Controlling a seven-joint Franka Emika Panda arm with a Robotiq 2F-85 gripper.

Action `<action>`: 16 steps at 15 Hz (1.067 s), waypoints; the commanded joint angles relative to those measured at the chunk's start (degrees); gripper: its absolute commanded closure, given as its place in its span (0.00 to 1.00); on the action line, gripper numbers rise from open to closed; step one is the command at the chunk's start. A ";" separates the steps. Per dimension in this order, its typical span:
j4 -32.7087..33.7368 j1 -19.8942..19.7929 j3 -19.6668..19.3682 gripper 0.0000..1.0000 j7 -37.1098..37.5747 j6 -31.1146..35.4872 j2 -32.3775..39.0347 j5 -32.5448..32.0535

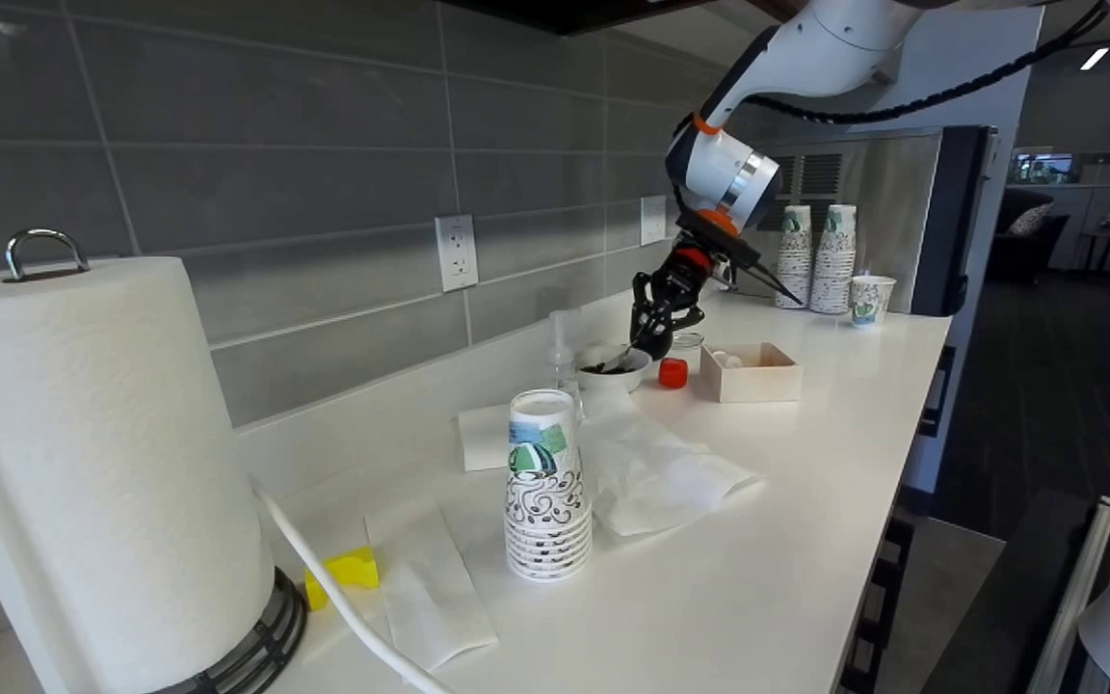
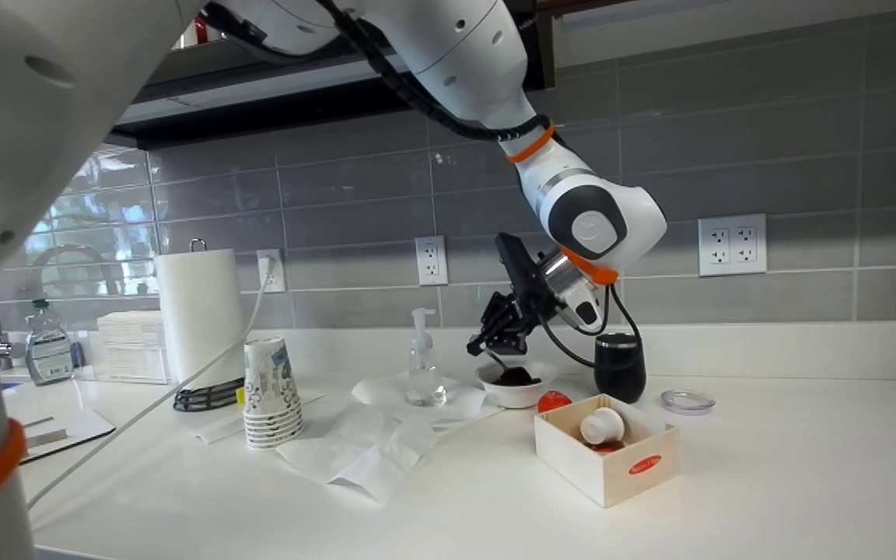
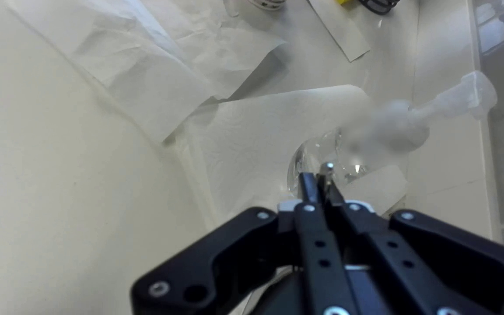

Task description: Stir the contents of the white bowl using the cake knife

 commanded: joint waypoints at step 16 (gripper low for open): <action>1.04 -0.12 0.83 0.99 1.87 -3.55 0.41 1.84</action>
